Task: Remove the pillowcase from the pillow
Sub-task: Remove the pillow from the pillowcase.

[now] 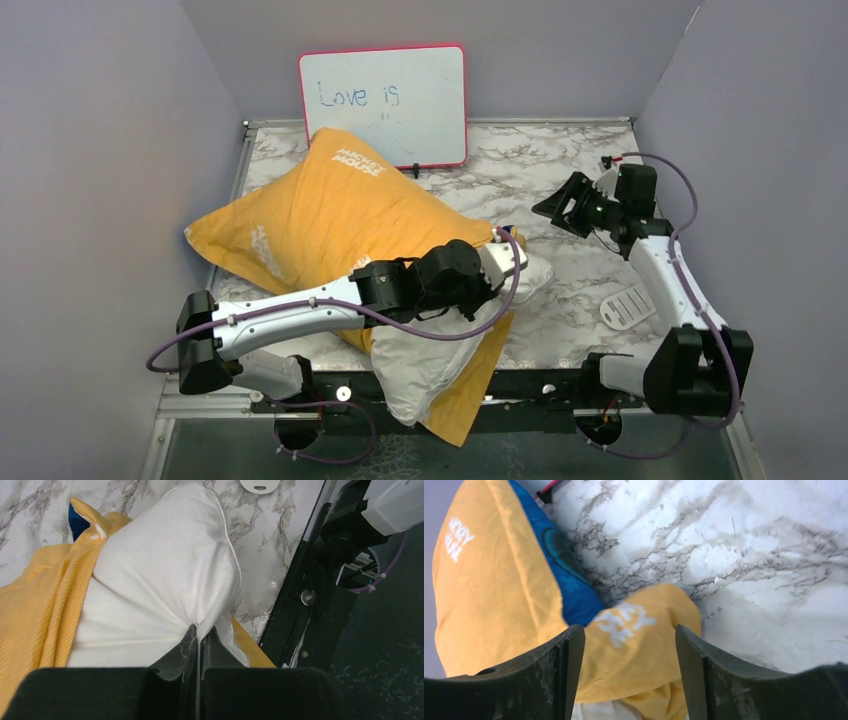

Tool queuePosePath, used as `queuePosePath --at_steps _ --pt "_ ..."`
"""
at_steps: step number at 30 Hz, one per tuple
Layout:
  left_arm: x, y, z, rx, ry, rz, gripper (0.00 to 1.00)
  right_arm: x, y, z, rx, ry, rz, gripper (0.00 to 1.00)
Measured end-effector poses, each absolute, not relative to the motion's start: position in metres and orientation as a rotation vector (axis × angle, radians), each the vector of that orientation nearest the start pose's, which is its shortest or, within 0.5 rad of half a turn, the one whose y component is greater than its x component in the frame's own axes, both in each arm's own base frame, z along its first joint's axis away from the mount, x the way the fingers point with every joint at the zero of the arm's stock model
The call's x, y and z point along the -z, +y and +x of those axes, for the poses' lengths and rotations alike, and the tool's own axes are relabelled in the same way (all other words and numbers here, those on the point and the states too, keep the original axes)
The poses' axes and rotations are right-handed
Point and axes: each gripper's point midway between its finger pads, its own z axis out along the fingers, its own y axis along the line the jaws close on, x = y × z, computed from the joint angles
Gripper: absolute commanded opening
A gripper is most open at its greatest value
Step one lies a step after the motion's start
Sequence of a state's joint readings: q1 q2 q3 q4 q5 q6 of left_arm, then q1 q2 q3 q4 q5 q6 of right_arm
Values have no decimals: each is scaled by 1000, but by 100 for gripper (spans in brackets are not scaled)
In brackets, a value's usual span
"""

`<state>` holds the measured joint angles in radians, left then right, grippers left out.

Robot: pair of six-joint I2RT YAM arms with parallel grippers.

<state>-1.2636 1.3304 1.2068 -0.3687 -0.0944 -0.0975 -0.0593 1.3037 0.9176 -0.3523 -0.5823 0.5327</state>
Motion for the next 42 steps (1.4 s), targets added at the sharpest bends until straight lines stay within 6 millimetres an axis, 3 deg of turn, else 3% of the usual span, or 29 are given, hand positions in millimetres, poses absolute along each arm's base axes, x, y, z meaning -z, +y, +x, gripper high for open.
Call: queuePosePath --at_steps 3,6,10,15,19,20,23,28,30,34,42 --pt "-239 -385 132 740 1835 1143 0 -197 94 328 -894 2187 314 78" --pt "-236 -385 129 754 1840 1150 0 -216 107 313 -985 2126 205 78" --pt "-234 -385 127 771 1841 1152 0 -213 126 295 -1156 2139 114 79" --pt "-239 -383 125 790 1828 1141 0 -199 136 274 -1261 2182 64 78" --pt "-240 -383 124 798 1826 1141 0 -192 148 260 -1362 2194 21 64" --pt "-240 -383 124 801 1827 1142 0 -190 152 257 -1390 2208 11 57" --pt "-240 -383 124 804 1828 1141 0 -182 169 253 -1440 2259 -44 19" --pt "-240 -383 123 813 1829 1146 0 -175 178 262 -1442 2310 -2 7" --pt "-240 -383 122 821 1832 1145 0 -179 178 275 -1422 2309 35 3" --pt "-243 -382 119 860 1836 1140 0 -193 181 311 -1411 2275 63 3" --pt "-263 -376 104 996 1788 1130 0 -206 196 356 -1472 2270 74 3"
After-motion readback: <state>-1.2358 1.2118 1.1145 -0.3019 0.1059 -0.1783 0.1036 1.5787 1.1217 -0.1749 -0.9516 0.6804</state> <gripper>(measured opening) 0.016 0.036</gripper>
